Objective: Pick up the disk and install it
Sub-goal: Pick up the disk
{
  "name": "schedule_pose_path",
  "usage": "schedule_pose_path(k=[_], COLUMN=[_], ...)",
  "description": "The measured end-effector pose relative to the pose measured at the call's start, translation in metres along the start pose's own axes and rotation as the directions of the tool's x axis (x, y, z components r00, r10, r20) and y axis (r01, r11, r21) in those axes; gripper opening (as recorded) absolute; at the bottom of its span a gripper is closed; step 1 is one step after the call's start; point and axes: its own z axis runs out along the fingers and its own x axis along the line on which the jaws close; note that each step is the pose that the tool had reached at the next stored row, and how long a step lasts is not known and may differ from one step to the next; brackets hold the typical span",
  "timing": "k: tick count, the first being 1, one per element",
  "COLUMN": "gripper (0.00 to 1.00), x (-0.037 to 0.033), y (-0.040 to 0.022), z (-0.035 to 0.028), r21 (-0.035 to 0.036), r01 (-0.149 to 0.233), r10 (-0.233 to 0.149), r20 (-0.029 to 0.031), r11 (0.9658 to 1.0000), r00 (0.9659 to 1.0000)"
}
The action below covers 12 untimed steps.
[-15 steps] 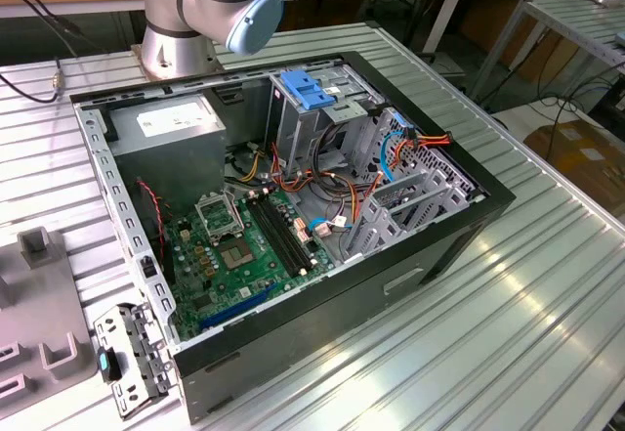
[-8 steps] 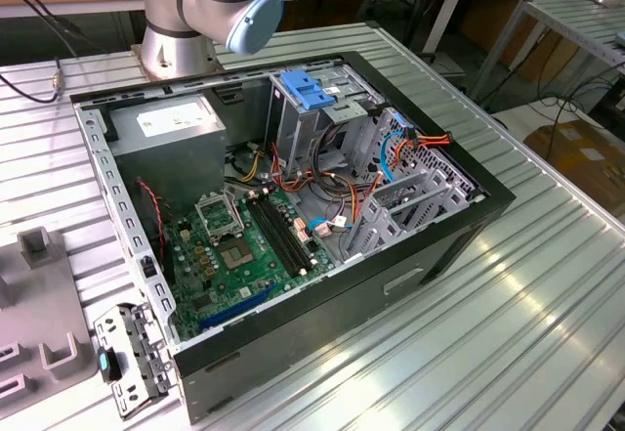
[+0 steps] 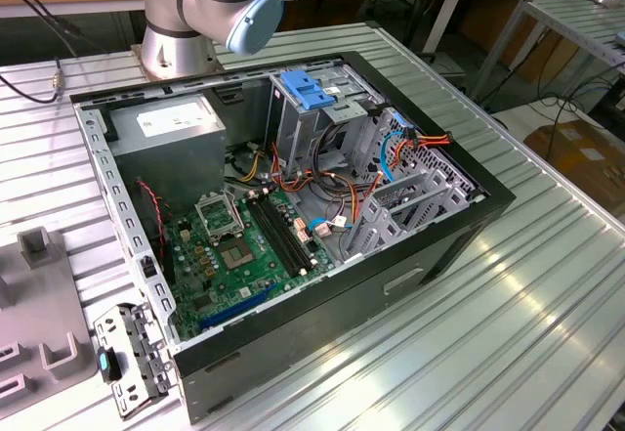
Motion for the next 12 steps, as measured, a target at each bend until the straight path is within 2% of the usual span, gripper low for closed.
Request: schedule_pose_path(k=[2,4,7,9,10,11,12], gripper=[0.11,0.11,0.11,0.11,0.11,0.11,0.11], x=[0.0,0.0,0.0,0.0,0.0,0.0,0.0], y=[0.0,0.0,0.0,0.0,0.0,0.0,-0.0001], z=[0.0001,0.0003,0.0005,0.0005,0.0006,0.0006,0.0007], r21=[-0.001,-0.002,-0.0035,-0.0044,-0.0051,-0.0056,-0.0062], r01=[0.037,0.082,0.136,0.172,0.198,0.213,0.238], r10=[-0.037,-0.082,-0.136,-0.172,-0.198,-0.213,-0.238], r20=[-0.0003,-0.0006,-0.0008,-0.001,-0.0011,-0.0011,-0.0011], r11=[0.9993,0.9966,0.9907,0.9852,0.9803,0.9771,0.9712], r00=[0.9993,0.9966,0.9907,0.9852,0.9803,0.9771,0.9713])
